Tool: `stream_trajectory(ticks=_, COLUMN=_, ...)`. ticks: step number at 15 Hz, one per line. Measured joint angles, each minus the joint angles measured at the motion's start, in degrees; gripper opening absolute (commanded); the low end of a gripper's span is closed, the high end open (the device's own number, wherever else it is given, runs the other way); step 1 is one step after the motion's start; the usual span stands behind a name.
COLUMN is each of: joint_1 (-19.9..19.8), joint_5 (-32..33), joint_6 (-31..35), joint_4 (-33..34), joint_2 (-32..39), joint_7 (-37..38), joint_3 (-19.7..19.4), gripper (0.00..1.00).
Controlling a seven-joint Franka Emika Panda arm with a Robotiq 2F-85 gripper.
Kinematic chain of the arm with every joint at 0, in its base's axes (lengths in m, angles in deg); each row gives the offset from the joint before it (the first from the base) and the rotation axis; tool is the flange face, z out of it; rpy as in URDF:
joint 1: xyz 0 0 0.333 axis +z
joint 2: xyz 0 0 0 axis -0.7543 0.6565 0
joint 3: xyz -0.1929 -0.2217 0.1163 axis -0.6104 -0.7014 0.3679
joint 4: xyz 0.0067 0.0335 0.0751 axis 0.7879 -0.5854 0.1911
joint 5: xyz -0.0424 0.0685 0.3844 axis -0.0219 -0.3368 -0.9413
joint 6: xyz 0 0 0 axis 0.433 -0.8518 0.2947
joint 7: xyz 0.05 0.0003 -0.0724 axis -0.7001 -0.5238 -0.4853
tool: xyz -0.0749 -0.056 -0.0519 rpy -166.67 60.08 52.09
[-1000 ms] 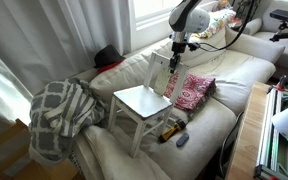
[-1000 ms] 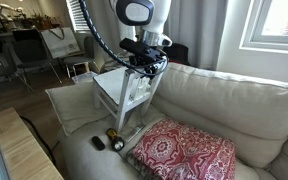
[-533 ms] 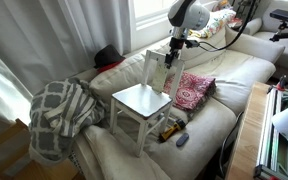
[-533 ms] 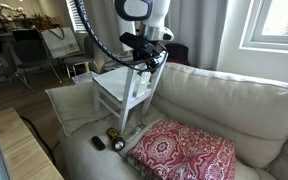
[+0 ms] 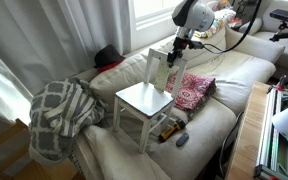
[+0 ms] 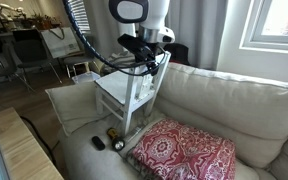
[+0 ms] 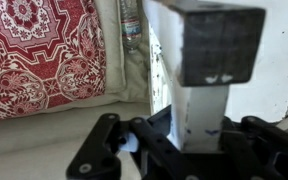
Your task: Put the chair in an upright position on the sofa
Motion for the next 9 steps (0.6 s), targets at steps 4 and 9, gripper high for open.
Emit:
stream_trajectory(ticks=4, joint_1=-0.8, joint_5=-4.2, joint_6=1.9, joint_4=-2.3, joint_2=-0.9, joint_7=-1.0, joint_3=0.0, gripper=0.04)
stream_trajectory(ticks=9, joint_1=-0.9, joint_5=-3.5, joint_6=-3.6, joint_4=-2.7, joint_2=-1.4, joint_7=-0.8, joint_3=-0.8, gripper=0.49)
